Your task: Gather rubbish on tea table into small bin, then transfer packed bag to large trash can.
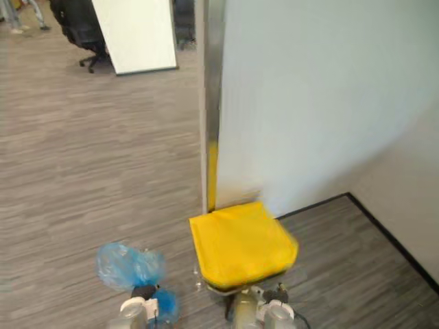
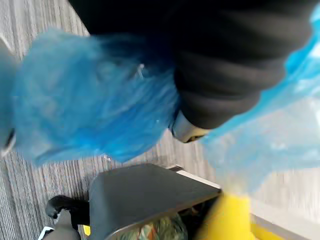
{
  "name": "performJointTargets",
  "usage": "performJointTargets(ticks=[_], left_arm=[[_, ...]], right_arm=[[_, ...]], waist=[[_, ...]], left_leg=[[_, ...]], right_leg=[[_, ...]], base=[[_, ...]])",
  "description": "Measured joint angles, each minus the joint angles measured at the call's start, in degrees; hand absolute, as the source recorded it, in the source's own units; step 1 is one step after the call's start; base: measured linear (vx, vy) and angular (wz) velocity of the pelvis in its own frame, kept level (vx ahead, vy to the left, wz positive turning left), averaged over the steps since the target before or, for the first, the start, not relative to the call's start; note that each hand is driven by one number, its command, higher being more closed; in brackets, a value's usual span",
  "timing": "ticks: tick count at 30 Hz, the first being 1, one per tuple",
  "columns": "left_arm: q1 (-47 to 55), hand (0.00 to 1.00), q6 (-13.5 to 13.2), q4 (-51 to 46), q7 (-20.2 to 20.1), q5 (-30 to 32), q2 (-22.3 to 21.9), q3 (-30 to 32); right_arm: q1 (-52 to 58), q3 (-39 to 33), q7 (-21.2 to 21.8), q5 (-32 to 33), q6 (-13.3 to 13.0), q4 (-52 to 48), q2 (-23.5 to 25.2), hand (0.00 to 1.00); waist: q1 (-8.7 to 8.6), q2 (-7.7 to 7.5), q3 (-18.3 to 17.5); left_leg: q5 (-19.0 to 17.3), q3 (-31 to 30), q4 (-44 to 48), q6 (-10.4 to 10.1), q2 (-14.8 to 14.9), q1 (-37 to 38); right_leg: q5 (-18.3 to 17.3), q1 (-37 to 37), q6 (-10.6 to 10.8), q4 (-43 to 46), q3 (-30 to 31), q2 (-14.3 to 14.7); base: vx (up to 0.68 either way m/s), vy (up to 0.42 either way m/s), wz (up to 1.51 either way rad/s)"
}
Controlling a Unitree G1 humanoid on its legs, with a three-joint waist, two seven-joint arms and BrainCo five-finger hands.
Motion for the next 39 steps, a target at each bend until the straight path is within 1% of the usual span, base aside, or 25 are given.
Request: performJointTargets(ticks=[2, 3, 5, 6, 7, 10, 11, 12, 14, 17, 18, 21, 24, 25, 26, 27, 28, 29, 30, 31, 32, 34, 36, 38, 39], left_arm=[[-0.4, 1.0, 0.0, 0.0, 0.0, 0.0, 0.0, 0.1], [-0.7, 1.0, 0.1, 0.0, 0.0, 0.1, 0.0, 0.1], [-1.4, 1.0, 0.2, 0.0, 0.0, 0.1, -0.3, 0.3], [-2.0, 1.0, 0.2, -0.1, 0.0, 0.1, -0.9, 0.4], [-2.2, 1.0, 0.2, -0.3, 0.0, 0.1, -1.0, 0.4], [-1.0, 1.0, 0.2, -0.3, 0.0, 0.1, -0.9, 0.4], [-0.8, 1.0, 0.2, -0.4, 0.0, 0.1, -0.9, 0.4], [-0.6, 1.0, 0.4, -0.4, 0.0, 0.1, -0.9, 0.3], [-0.6, 1.0, 0.5, -0.6, 0.0, 0.0, -1.1, -0.3], [-0.7, 1.0, 0.8, -1.9, 0.0, -0.3, -1.0, -2.1], [-0.9, 1.0, 0.8, -2.9, -0.1, -0.7, -1.0, -2.7], [-1.7, 1.0, 0.7, -5.8, 0.0, -2.2, -0.7, -4.6], [-2.1, 1.0, 0.0, -8.3, 0.2, -3.5, -0.8, -5.3], [-2.2, 1.0, -0.3, -9.9, 0.4, -4.0, -0.8, -6.0], [-2.2, 1.0, -0.6, -11.3, 1.4, -4.6, -0.7, -6.7], [-2.2, 1.0, -0.7, -12.2, 1.5, -4.7, -0.6, -7.0], [-2.3, 1.0, -1.0, -14.3, 2.2, -5.5, -0.5, -7.6], [-2.3, 1.0, -1.2, -14.9, 2.4, -5.6, -0.5, -7.7], [-2.5, 1.0, -1.8, -17.1, 2.6, -6.2, -0.2, -8.8], [-2.4, 1.0, -2.2, -19.2, 2.6, -6.8, 0.2, -9.9], [-2.4, 1.0, -2.4, -19.7, 2.6, -6.8, 0.2, -10.2], [-2.5, 1.0, -2.8, -23.8, 2.8, -7.1, 1.4, -12.0], [-2.6, 1.0, -2.9, -26.3, 2.9, -7.8, 1.5, -13.2], [-3.2, 1.0, -2.9, -29.1, 3.2, -7.9, 1.4, -15.6], [-3.7, 1.0, -3.0, -30.8, 3.6, -8.0, 1.4, -17.0]], right_arm=[[-0.4, -0.4, 0.1, 0.0, 0.0, 0.0, 0.9, 0.0], [-0.4, -0.4, 0.1, 0.0, 0.0, 0.0, 1.2, 0.0], [-0.7, -0.3, 0.1, 0.0, 0.2, 0.0, 1.1, 0.0], [-0.7, 0.3, 0.1, 0.0, 0.5, 0.0, 1.1, 0.0], [-0.7, 0.9, 0.1, 0.0, 0.5, 0.0, 1.1, 0.0], [-0.7, 2.1, 0.1, 0.0, 0.5, 0.0, 1.1, 0.0], [-0.5, 2.4, 0.1, 0.0, 0.5, 0.0, 1.2, 0.0], [-0.3, 3.4, 0.1, 0.0, 0.5, 0.0, 1.2, 0.0], [-0.4, 4.6, 0.1, 0.0, 0.6, -0.2, 1.2, 0.0], [-0.8, 8.5, 0.1, 1.0, 0.6, -2.8, 1.1, 0.0], [-1.6, 10.0, 0.0, 1.0, 0.5, -4.2, 1.0, 0.0], [-6.1, 13.9, -0.5, 1.3, 0.4, -7.7, 1.0, 0.0], [-11.5, 16.4, -0.9, 2.2, 0.1, -10.6, 0.5, 0.0], [-13.8, 17.3, -1.5, 2.2, -0.4, -12.4, 0.4, 0.0], [-15.9, 17.8, -2.2, 2.2, -0.8, -13.5, 0.3, 0.0], [-16.8, 17.9, -2.4, 2.2, -1.0, -13.7, 0.1, 0.0], [-18.8, 18.1, -3.2, 2.3, -0.8, -14.2, -0.2, 0.0], [-19.2, 18.1, -3.4, 2.3, -0.8, -14.4, -0.4, 0.0], [-20.3, 18.2, -4.1, 2.4, -0.7, -15.9, -1.5, 0.0], [-21.5, 18.1, -4.5, 2.8, -0.1, -17.2, -2.5, 0.0], [-21.8, 18.1, -4.6, 3.0, 0.0, -17.7, -2.7, 0.0], [-24.7, 17.7, -5.5, 4.5, 0.4, -20.4, -5.1, 0.0], [-27.1, 17.0, -6.4, 4.9, 0.7, -22.0, -6.6, 0.0], [-30.4, 16.2, -7.4, 5.7, 0.7, -23.3, -8.1, 0.0], [-32.7, 15.2, -7.9, 6.8, 0.7, -24.2, -8.7, 0.0]], waist=[[0.46, 0.01, 0.0], [0.39, -0.06, 0.0], [0.44, -0.12, 0.1], [0.34, -0.16, 0.0], [0.33, -0.28, 0.0], [0.35, -1.02, -0.6], [0.35, -0.94, -0.7], [0.29, -1.4, -1.3], [0.19, -1.56, -1.5], [0.21, -0.64, -2.3], [0.18, -0.2, -2.4], [0.3, -0.11, -2.4], [0.64, -0.05, -2.4], [0.81, -0.11, -2.3], [0.99, -0.07, -2.2], [1.1, -0.1, -2.1], [1.21, -0.12, -2.1], [1.26, -0.1, -1.9], [1.94, -0.12, -1.1], [2.24, -0.07, -0.5], [2.26, -0.06, -0.4], [2.33, 0.39, 0.8], [2.36, 0.42, 0.9], [2.31, 0.48, 1.5], [2.31, 0.45, 2.4]], left_leg=[[0.3, -1.4, -1.5, -0.5, 0.7, 1.5], [0.3, -1.4, -1.5, -0.5, 0.9, 1.5], [0.4, -1.1, -2.0, -0.6, 1.2, 1.5], [0.2, -1.3, -3.3, -0.8, 1.2, 1.8], [0.1, -1.6, -3.5, -1.0, 1.1, 1.6], [-0.6, -2.2, -3.5, -0.8, 1.0, 0.9], [-0.6, -2.4, -3.5, -0.8, 1.0, 0.6], [-0.8, -3.6, -3.5, -1.1, 1.2, -0.7], [-0.8, -5.1, -4.0, -1.2, 1.7, -1.9], [0.8, -6.9, -5.6, -2.4, 2.5, -4.9], [1.9, -7.2, -5.7, -3.3, 2.7, -6.5], [3.8, -7.5, -4.4, -3.6, 2.8, -11.6], [4.0, -7.6, -2.7, -3.5, 3.0, -14.6], [4.0, -7.6, -1.6, -3.4, 3.1, -16.0], [3.9, -7.6, -0.4, -3.2, 3.3, -17.3], [3.8, -7.6, 0.0, -3.1, 3.3, -17.9], [3.1, -7.5, 0.9, -2.0, 3.2, -19.5], [2.7, -7.6, 1.2, -2.1, 3.2, -20.0], [2.0, -7.8, 2.1, -2.2, 3.2, -21.2], [1.3, -8.5, 3.6, -2.3, 3.2, -22.6], [1.2, -8.8, 4.0, -2.4, 3.2, -23.1], [1.0, -10.5, 6.1, -2.8, 3.8, -25.6], [0.9, -11.5, 7.6, -3.0, 4.2, -27.8], [0.9, -12.5, 9.3, -3.0, 4.3, -30.2], [0.9, -13.1, 10.3, -3.1, 4.7, -31.1]], right_leg=[[-1.9, 0.5, -0.3, 1.3, -1.2, 0.7], [-1.9, 0.5, -0.3, 1.2, -1.4, 0.8], [-1.7, 0.4, -0.5, 0.9, -2.1, 0.8], [-1.3, 0.3, -1.0, 0.4, -2.4, 0.7], [-0.9, 0.2, -1.1, 0.1, -2.5, 0.6], [0.0, -0.6, -1.4, -0.2, -2.5, 0.5], [0.0, -0.8, -1.4, -0.2, -2.5, 0.6], [0.2, -1.3, -1.6, -1.0, -3.1, 0.7], [0.3, -1.7, -1.7, -2.2, -3.9, 1.3], [0.2, -4.3, -1.7, -3.2, -5.3, 2.2], [0.2, -5.7, -1.8, -3.0, -5.9, 2.1], [0.5, -9.3, -2.2, -2.6, -7.2, 1.2], [0.7, -10.7, -2.5, -2.6, -8.4, 0.6], [0.8, -11.3, -2.8, -2.6, -8.7, 0.4], [1.1, -11.7, -3.1, -2.9, -8.8, 0.2], [1.2, -12.2, -3.1, -2.9, -8.8, 0.1], [1.6, -13.2, -3.2, -2.9, -9.0, -0.2], [1.7, -13.5, -3.2, -3.0, -9.0, -0.2], [2.1, -14.3, -3.2, -3.0, -9.1, -0.4], [2.5, -14.9, -2.7, -3.1, -9.1, -0.4], [2.6, -15.1, -2.7, -3.1, -9.1, -0.4], [3.0, -15.3, -2.4, -4.1, -10.5, -0.2], [3.0, -16.4, -2.4, -3.9, -11.5, -0.1], [3.0, -17.3, -2.4, -3.9, -12.8, -0.1], [3.1, -17.4, -2.5, -3.8, -13.4, 0.0]], base=[[0.22, -0.085, -0.04], [0.11, -0.092, -0.04], [0.0, -0.089, -0.03], [-0.07, -0.077, -0.04], [-0.09, -0.073, -0.05], [-0.12, -0.074, -0.03], [-0.08, -0.105, 0.11], [-0.03, -0.096, 0.23], [0.0, -0.097, 0.24], [0.06, -0.097, 0.13], [0.07, -0.088, 0.14], [0.04, -0.085, 0.27], [0.0, -0.09, 0.3], [-0.05, -0.065, 0.22], [-0.06, -0.067, 0.2], [-0.08, -0.069, 0.2], [-0.08, -0.049, 0.13], [-0.11, -0.055, 0.14], [-0.12, -0.053, 0.08], [-0.11, -0.057, 0.06], [-0.12, -0.081, 0.14], [-0.09, -0.096, 0.22], [-0.04, -0.083, 0.24], [-0.04, -0.076, 0.25], [-0.06, -0.084, 0.17]])
